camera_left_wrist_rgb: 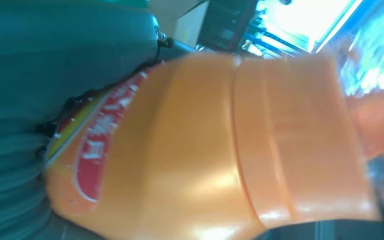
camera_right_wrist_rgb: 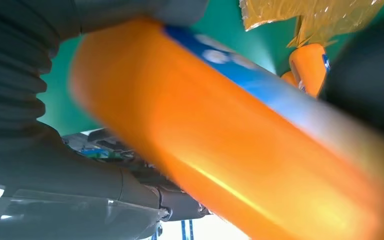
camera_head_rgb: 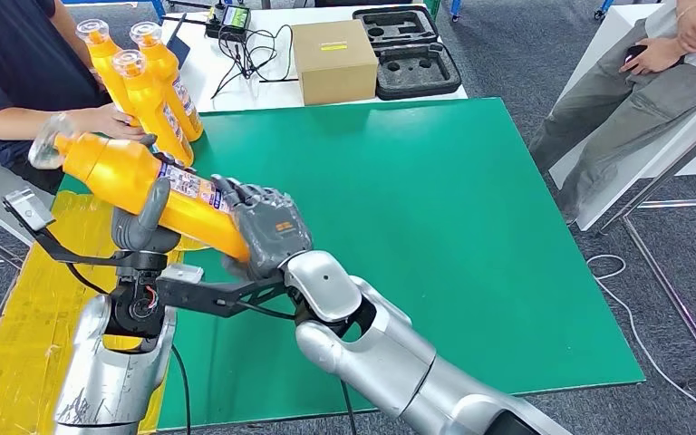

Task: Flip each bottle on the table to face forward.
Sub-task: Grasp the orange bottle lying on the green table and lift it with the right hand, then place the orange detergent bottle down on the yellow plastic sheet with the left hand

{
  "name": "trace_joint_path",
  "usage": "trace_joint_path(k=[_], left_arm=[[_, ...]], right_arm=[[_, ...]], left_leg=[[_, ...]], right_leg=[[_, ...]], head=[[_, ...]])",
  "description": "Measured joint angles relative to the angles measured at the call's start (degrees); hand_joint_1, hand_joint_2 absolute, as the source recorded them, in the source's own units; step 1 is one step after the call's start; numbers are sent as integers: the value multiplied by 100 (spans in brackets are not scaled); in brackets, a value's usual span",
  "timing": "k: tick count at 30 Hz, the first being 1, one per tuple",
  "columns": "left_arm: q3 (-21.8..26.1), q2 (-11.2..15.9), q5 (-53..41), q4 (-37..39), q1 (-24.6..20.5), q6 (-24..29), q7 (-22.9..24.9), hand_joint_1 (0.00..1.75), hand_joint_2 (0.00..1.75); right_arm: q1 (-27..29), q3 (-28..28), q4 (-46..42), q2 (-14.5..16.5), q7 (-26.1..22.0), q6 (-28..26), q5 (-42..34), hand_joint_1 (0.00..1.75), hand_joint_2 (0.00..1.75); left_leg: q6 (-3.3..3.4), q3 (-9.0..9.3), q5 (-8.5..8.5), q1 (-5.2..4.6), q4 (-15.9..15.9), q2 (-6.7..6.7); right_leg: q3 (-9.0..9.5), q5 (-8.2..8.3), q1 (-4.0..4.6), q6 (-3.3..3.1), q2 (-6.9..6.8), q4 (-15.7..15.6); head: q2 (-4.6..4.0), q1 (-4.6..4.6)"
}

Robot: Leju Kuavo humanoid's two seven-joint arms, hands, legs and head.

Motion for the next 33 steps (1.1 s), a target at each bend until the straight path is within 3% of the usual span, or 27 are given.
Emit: trace_joint_path(k=[9,15,18,21,23,26,30,33], left_arm=[[272,90,-33,7,-117,35,-121,175,175],[520,359,-408,163,-95,268,-458,175,175],[675,500,-1572,290,-119,958,-840,175,175],[750,658,-3587,485,-151,2097,-1257,175,175],[765,747,-4500,645,-181,2585,-1414,175,175],[766,837,-5228,875,-212,2992,-1467,175,175],[645,1025,-7103,1414,-284,3978,-1432,175,175],[561,1145,-8076,1796,-329,4410,-1303,175,175]], right_arm=[[391,-640,-789,-498,-483,-888,-71,0,0],[739,-1506,-1742,-1018,-856,-1414,-357,0,0],[949,-1973,-2111,-1218,-1316,-1609,-925,0,0],[1182,-2472,-2348,-1336,-1916,-1634,-1836,0,0],[1303,-2774,-2428,-1383,-2294,-1615,-2378,0,0],[1405,-3066,-2481,-1429,-2613,-1456,-2961,0,0],[1475,-3374,-2462,-1485,-3081,-1044,-4223,0,0],[1478,-3512,-2408,-1534,-3182,-925,-4499,0,0]], left_leg=[[1,-5,0,-1,0,-8],[1,-7,0,-1,0,-10],[1,-6,0,-1,0,-10],[1,-6,0,-1,0,-10],[1,-6,0,-1,0,-11],[1,-6,0,-1,0,-9],[1,-5,0,-1,0,-7],[1,-5,1,-1,0,-6]], right_leg=[[0,0,-1,1,-4,-1],[1,1,-1,1,-7,-1],[1,1,0,2,-7,-1],[1,1,0,2,-7,-1],[1,1,0,2,-7,-1],[0,1,0,1,-6,-1],[1,1,-1,1,-5,-1],[1,2,-1,1,-5,-1]], head=[[0,1],[0,1],[0,1],[0,0],[0,0],[0,1],[0,0],[0,1]])
